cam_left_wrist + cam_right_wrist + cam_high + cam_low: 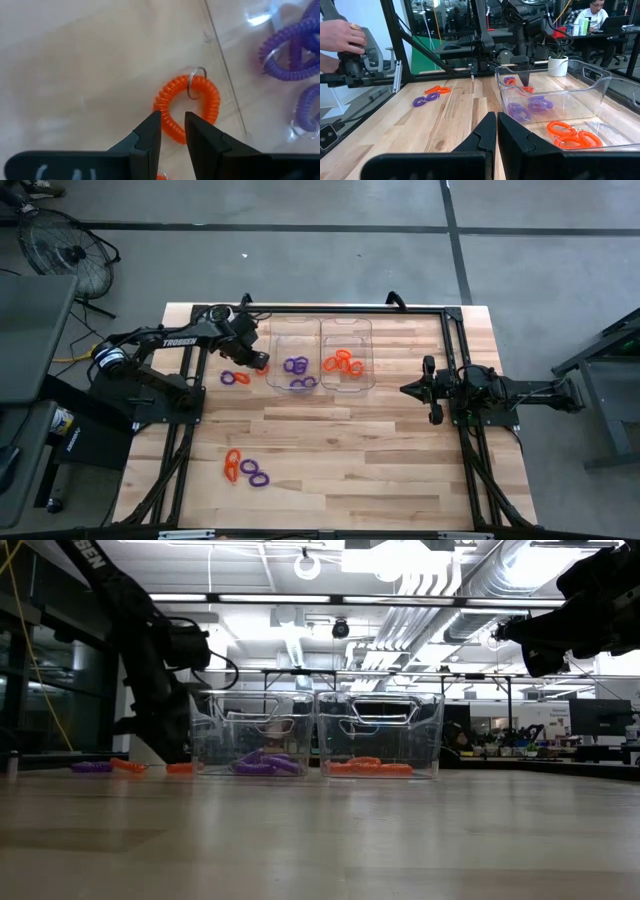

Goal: Sort spring keychains
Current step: Put the orange spring keychain into the right transparent bin

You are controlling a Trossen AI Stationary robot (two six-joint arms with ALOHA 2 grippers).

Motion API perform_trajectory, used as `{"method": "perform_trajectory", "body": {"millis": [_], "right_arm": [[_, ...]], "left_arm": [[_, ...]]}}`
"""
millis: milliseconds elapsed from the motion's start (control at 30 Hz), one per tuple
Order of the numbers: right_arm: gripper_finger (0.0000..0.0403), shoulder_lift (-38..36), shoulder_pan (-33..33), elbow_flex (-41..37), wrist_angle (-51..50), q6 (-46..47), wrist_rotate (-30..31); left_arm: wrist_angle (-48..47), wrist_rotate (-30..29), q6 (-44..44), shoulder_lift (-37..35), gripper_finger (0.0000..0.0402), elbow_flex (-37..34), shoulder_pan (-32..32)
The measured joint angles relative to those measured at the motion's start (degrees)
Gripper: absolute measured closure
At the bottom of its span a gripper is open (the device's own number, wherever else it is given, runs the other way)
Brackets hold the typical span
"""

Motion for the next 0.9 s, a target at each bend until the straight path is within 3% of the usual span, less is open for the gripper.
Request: {"method": "perform_trajectory", "body": {"millis": [400, 667, 900], "right_arm": [[0.0392, 0.0, 0.0, 0.0, 0.0, 0.0, 0.0], [0.0392, 0.0, 0.0, 0.0, 0.0, 0.0, 0.0], [0.0392, 0.0, 0.0, 0.0, 0.0, 0.0, 0.0]], "left_arm": [[2.0, -5.2, -0.8, 0.0, 0.0315, -1.6, 0.0], [3.9, -4.3, -1.1, -0.1, 0.0315, -3.0, 0.0], [4.4, -7.2, -1.1, -0.2, 0.0315, -4.5, -0.1]]}}
